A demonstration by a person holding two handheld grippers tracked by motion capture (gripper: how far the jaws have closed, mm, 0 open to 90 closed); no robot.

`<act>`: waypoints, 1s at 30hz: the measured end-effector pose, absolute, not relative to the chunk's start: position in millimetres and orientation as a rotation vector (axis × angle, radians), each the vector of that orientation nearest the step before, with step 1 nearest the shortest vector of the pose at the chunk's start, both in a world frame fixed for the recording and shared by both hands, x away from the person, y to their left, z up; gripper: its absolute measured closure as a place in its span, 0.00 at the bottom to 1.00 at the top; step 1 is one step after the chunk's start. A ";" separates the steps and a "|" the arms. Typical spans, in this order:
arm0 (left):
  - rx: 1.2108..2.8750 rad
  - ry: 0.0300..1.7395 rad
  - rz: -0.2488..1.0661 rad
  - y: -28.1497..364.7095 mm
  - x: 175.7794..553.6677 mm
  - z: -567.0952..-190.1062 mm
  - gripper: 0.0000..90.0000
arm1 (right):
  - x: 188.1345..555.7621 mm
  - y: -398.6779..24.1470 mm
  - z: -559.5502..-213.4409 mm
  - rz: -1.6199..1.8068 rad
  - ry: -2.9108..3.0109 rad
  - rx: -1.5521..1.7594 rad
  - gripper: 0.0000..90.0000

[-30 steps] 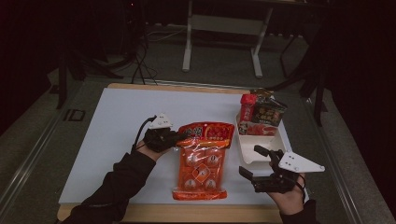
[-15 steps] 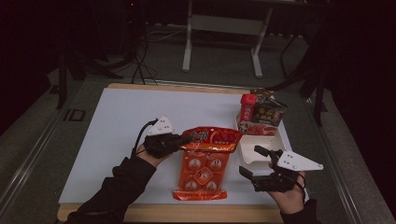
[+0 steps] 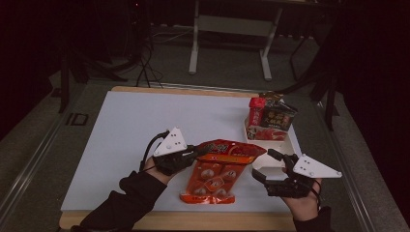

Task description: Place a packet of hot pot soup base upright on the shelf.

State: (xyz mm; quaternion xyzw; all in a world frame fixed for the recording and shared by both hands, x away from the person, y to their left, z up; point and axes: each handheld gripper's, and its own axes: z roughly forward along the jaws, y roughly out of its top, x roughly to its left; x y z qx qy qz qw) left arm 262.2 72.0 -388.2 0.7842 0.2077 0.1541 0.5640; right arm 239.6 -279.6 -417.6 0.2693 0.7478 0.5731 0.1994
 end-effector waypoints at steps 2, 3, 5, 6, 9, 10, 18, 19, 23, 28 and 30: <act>1.838 0.460 0.375 70.1 257.5 -382.2 1.00 | 240.1 -280.5 -417.0 1.607 2.094 0.768 0.15; 1.837 0.449 0.382 69.3 255.8 -379.5 1.00 | 240.3 -280.5 -416.9 1.603 2.095 0.782 0.15; 1.830 0.425 0.383 68.6 253.3 -374.6 1.00 | 240.4 -280.5 -416.9 1.598 2.094 0.786 0.15; 1.827 0.418 0.388 68.6 252.5 -372.6 1.00 | 240.6 -280.4 -417.0 1.591 2.098 0.791 0.15; 1.819 0.387 0.406 70.4 251.3 -367.4 1.00 | 241.5 -279.7 -417.0 1.590 2.097 0.802 0.15; 1.819 0.386 0.404 71.2 252.0 -365.6 1.00 | 242.1 -279.2 -416.7 1.589 2.099 0.804 0.15; 1.815 0.345 0.367 81.8 259.9 -358.2 1.00 | 248.2 -276.4 -414.0 1.608 2.111 0.813 0.18; 1.815 0.336 0.374 82.2 259.4 -357.6 1.00 | 249.1 -276.1 -413.3 1.614 2.112 0.811 0.18; 1.814 0.287 0.359 80.7 256.2 -353.7 1.00 | 253.3 -273.5 -412.5 1.625 2.110 0.813 0.18; 1.698 0.212 0.284 85.5 248.0 -345.8 1.00 | 251.8 -271.7 -410.2 1.670 2.113 0.782 0.18; 1.679 0.230 0.270 85.6 247.5 -343.8 1.00 | 249.8 -271.3 -407.2 1.706 2.113 0.753 0.25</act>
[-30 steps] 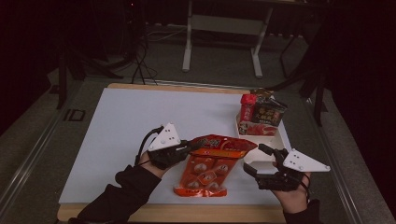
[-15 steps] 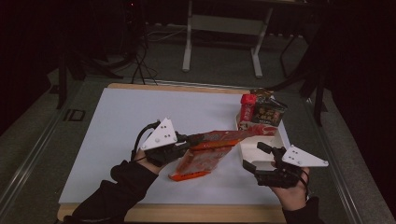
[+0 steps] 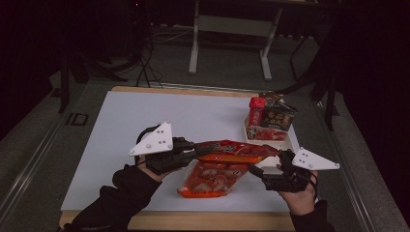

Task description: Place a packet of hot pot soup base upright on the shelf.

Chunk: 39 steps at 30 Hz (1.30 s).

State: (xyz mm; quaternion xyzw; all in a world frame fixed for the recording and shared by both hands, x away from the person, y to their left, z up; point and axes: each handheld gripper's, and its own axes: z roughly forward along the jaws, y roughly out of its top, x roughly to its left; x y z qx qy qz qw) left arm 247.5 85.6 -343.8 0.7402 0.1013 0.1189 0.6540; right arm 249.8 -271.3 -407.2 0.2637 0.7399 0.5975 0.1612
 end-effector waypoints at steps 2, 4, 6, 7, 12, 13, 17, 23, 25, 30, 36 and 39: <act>1.674 0.234 0.272 85.0 247.1 -343.9 1.00 | 248.2 -270.8 -405.2 1.719 2.123 0.727 0.28; 1.678 0.234 0.253 81.8 247.2 -346.4 1.00 | 243.1 -267.3 -400.7 1.762 2.137 0.653 0.39; 1.685 0.235 0.244 80.3 247.5 -347.6 1.00 | 242.1 -266.0 -399.6 1.783 2.145 0.633 0.42; 1.696 0.248 0.241 77.9 248.6 -350.4 1.00 | 241.6 -263.0 -397.8 1.805 2.167 0.603 0.61; 1.707 0.270 0.242 78.8 251.8 -354.9 1.00 | 245.2 -256.3 -400.0 1.794 2.289 0.551 1.00; 1.710 0.282 0.246 79.9 252.8 -355.8 1.00 | 245.2 -256.3 -400.0 1.794 2.289 0.551 1.00; 1.709 0.312 0.221 88.2 261.5 -358.4 1.00 | 246.9 -250.6 -393.9 1.777 2.324 0.557 1.00; 1.691 0.314 0.207 94.3 264.8 -357.0 0.99 | 252.4 -248.1 -384.7 1.797 2.330 0.538 1.00; 1.693 0.316 0.197 96.5 266.2 -357.5 0.98 | 253.9 -247.5 -381.6 1.801 2.342 0.534 1.00; 1.685 0.357 0.168 103.5 273.3 -363.1 0.88 | 256.5 -242.3 -369.4 1.758 2.348 0.563 1.00; 1.650 0.394 0.164 107.1 278.2 -365.1 0.69 | 261.1 -235.8 -359.8 1.711 2.351 0.571 1.00; 1.639 0.402 0.166 109.5 277.3 -363.8 0.62 | 262.1 -235.8 -358.1 1.712 2.350 0.573 1.00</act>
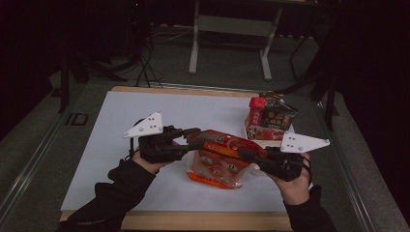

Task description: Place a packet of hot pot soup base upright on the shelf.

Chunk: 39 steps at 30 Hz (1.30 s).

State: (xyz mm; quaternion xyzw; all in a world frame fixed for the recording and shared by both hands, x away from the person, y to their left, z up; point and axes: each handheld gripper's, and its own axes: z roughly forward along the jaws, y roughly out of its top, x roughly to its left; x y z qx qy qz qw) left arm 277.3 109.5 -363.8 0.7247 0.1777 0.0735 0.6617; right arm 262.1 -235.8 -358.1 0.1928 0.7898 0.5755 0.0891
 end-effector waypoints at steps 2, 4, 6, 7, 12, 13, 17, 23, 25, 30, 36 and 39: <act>1.642 0.414 0.187 111.5 276.1 -362.3 0.42 | 265.4 -237.6 -351.4 1.715 2.334 0.576 1.00; 1.635 0.435 0.187 113.9 275.1 -361.9 0.24 | 267.6 -240.8 -346.6 1.709 2.318 0.581 1.00; 1.645 0.433 0.173 116.1 274.8 -363.5 0.24 | 269.1 -242.7 -344.0 1.717 2.315 0.586 1.00; 1.644 0.444 0.181 116.9 274.4 -364.8 0.14 | 271.1 -249.0 -335.3 1.723 2.285 0.589 1.00; 1.648 0.472 0.178 121.2 274.3 -372.7 0.05 | 272.1 -257.5 -321.0 1.717 2.237 0.585 1.00; 1.659 0.480 0.188 122.7 274.0 -376.0 0.03 | 274.1 -263.3 -313.1 1.713 2.215 0.589 1.00; 1.673 0.501 0.200 123.9 273.2 -382.7 0.02 | 278.5 -277.2 -297.3 1.713 2.172 0.605 1.00; 1.700 0.530 0.176 128.1 273.0 -396.6 0.01 | 283.6 -296.0 -280.6 1.697 2.115 0.630 1.00; 1.700 0.537 0.163 130.2 272.9 -400.8 0.01 | 287.4 -308.2 -274.8 1.674 2.087 0.654 1.00; 1.709 0.562 0.165 135.8 270.8 -411.9 0.01 | 293.9 -324.6 -273.5 1.645 2.061 0.705 1.00; 1.700 0.594 0.144 143.3 268.2 -428.8 0.01 | 303.3 -346.0 -281.4 1.583 2.062 0.769 1.00; 1.698 0.617 0.136 146.6 267.8 -435.5 0.01 | 307.0 -351.6 -287.9 1.558 2.066 0.798 1.00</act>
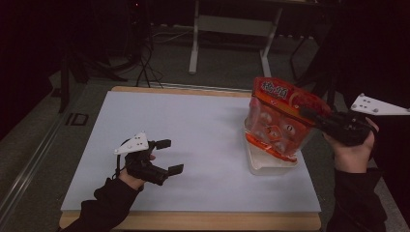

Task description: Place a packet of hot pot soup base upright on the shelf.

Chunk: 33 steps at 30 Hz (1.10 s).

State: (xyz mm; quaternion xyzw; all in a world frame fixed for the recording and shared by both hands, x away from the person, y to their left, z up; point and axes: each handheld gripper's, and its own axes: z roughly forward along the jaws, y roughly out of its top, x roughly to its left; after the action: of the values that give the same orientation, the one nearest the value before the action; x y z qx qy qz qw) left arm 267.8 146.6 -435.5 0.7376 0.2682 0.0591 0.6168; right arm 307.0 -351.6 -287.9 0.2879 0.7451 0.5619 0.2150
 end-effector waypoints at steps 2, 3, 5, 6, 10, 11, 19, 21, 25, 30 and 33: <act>1.693 0.626 0.135 148.8 267.4 -438.7 0.01 | 309.9 -354.1 -293.2 1.554 2.075 0.806 1.00; 1.691 0.631 0.134 149.5 267.2 -440.1 0.01 | 309.9 -354.1 -293.2 1.554 2.075 0.806 1.00; 1.695 0.642 0.140 150.7 266.3 -443.1 0.01 | 313.5 -357.0 -298.1 1.548 2.081 0.815 1.00; 1.694 0.645 0.136 151.3 266.1 -445.0 0.01 | 315.0 -358.3 -300.2 1.543 2.083 0.824 1.00; 1.695 0.671 0.134 154.2 266.1 -453.5 0.01 | 321.4 -362.8 -307.9 1.530 2.090 0.833 1.00; 1.695 0.671 0.134 154.2 266.1 -453.5 0.01 | 321.4 -362.8 -307.9 1.530 2.090 0.833 1.00; 1.720 0.678 0.144 151.5 265.2 -462.7 0.01 | 328.4 -361.9 -323.1 1.510 2.115 0.862 1.00; 1.723 0.679 0.148 151.2 264.9 -464.2 0.01 | 329.1 -362.0 -324.8 1.513 2.123 0.864 1.00; 1.730 0.686 0.148 151.4 264.2 -468.9 0.01 | 332.7 -360.5 -336.9 1.501 2.145 0.891 1.00; 1.762 0.674 0.197 150.0 262.2 -479.5 0.01 | 332.5 -363.6 -345.1 1.521 2.139 0.911 1.00; 1.775 0.666 0.223 149.2 261.6 -483.1 0.01 | 332.1 -364.7 -345.7 1.521 2.138 0.915 1.00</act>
State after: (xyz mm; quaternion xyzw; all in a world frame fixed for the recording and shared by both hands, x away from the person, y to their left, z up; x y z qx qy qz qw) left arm 261.6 149.2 -483.1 0.7587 0.2847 0.0953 0.5782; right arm 332.1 -364.7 -345.7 0.3239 0.7567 0.5385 0.1802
